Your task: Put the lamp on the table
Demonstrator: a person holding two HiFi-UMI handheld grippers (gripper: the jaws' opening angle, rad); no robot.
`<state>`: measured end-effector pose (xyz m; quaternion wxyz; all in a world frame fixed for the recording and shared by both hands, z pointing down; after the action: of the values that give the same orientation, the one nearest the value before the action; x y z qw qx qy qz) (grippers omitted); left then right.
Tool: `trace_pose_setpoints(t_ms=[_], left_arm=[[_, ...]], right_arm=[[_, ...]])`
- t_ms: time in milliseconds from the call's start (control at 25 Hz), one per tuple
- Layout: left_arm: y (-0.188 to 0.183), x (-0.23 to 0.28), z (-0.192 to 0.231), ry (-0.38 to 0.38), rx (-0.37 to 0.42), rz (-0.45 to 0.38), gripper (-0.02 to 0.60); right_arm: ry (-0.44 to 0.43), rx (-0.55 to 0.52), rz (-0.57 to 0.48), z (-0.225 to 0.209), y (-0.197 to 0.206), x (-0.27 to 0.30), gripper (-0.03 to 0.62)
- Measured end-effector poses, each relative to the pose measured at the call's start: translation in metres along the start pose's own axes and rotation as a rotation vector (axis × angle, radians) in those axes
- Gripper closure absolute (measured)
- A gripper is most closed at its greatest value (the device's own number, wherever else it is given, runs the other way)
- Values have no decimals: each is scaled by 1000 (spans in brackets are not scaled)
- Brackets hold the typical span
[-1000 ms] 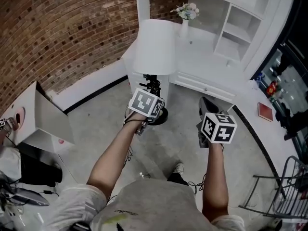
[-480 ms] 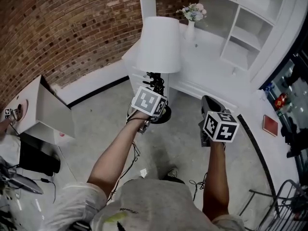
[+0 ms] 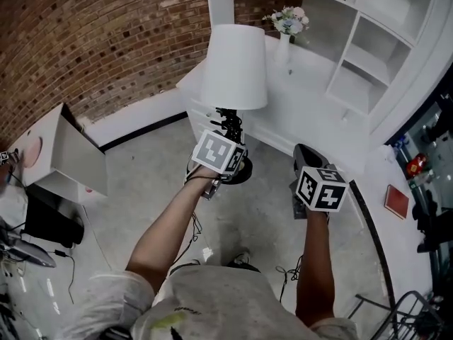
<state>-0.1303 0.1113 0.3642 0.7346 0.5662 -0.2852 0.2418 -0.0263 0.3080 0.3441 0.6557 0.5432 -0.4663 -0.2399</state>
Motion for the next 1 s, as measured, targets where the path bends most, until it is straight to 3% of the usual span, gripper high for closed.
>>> trace_pose_setpoints(t_ms=[440,1000], left_arm=[[-15,21,-10,-38,-28,1,482],[-33,45,-14,-44,-3,9,482]], right_arm=[[-49,-11,10,-32,1,16,589],[-60,4,9,-55,7,31,589]])
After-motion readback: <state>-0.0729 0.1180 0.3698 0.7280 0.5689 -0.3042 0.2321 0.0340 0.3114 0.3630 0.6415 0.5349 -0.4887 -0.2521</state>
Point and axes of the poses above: the fingertips, and each gripper's own axes: x forward along the fingers, z to its left, y out of its underside, the point moved 8 cm from there along -x, backward along the fingers, and after that the axes turned 8 degrees about -x, right-handed, at the moved point
